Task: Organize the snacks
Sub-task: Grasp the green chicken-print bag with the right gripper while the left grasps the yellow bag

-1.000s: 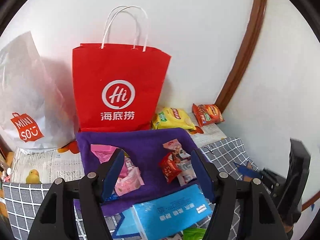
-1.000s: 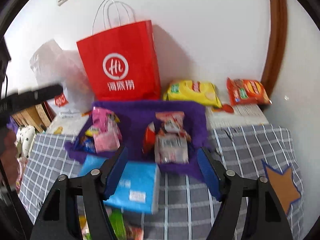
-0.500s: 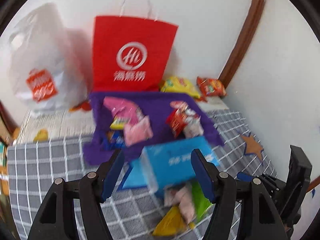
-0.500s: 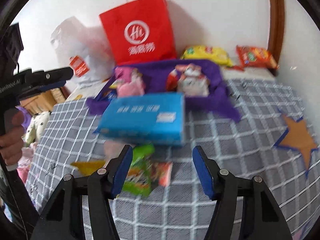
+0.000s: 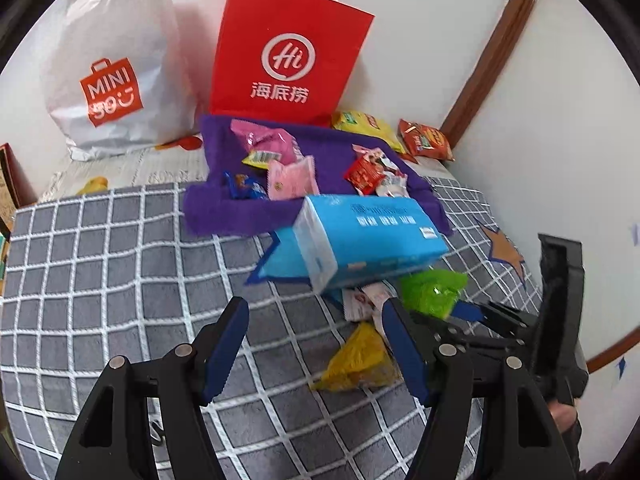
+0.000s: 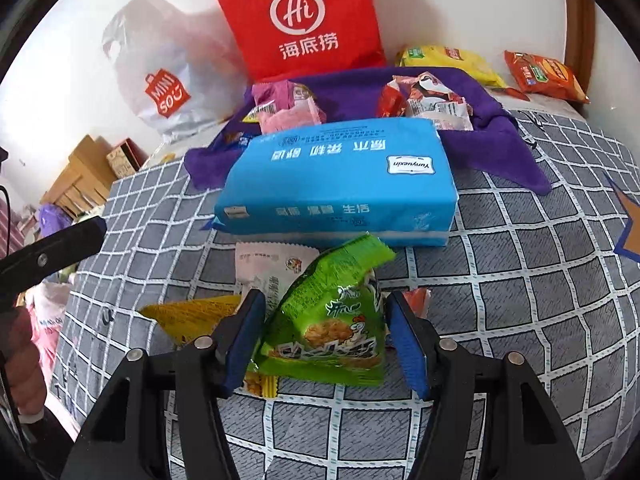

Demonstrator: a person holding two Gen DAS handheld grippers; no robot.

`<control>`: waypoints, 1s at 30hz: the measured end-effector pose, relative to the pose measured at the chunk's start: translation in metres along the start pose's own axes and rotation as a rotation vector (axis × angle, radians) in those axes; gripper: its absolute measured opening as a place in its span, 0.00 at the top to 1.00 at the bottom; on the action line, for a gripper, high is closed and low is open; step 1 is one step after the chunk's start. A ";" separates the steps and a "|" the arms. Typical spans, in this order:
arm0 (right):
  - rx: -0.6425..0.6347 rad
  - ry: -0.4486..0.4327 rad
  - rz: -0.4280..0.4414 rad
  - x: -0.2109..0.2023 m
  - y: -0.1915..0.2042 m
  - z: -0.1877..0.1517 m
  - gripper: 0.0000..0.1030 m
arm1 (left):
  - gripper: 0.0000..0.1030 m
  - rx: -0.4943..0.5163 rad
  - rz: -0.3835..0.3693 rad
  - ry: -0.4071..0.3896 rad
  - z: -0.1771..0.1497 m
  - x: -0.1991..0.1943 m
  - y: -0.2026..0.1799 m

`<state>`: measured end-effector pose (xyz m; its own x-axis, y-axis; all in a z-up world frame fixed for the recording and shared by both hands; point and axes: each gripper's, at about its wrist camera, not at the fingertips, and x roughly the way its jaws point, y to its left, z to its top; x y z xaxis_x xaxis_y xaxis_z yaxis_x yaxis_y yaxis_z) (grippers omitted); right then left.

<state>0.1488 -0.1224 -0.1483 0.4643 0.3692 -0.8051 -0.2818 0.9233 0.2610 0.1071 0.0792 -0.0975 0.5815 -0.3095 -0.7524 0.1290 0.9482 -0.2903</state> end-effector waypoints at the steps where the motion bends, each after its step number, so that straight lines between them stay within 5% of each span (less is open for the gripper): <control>1: -0.001 -0.004 0.004 -0.001 0.000 0.000 0.50 | 0.35 -0.001 -0.011 0.002 -0.002 0.000 -0.001; 9: -0.014 -0.102 -0.060 -0.041 -0.024 -0.002 0.55 | 0.35 0.069 -0.056 0.031 -0.026 0.011 -0.022; 15: -0.036 -0.082 -0.172 -0.041 -0.055 -0.017 0.55 | 0.35 0.140 0.004 0.096 -0.044 0.045 -0.038; 27: -0.036 -0.061 -0.160 -0.016 -0.067 -0.028 0.52 | 0.37 0.174 0.025 0.157 -0.049 0.079 -0.045; 30: -0.035 -0.048 -0.153 -0.012 -0.068 -0.025 0.52 | 0.48 0.182 0.013 0.149 -0.047 0.076 -0.046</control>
<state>0.1413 -0.1922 -0.1702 0.5438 0.2297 -0.8072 -0.2332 0.9653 0.1175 0.1073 0.0083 -0.1695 0.4611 -0.2920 -0.8379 0.2728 0.9452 -0.1793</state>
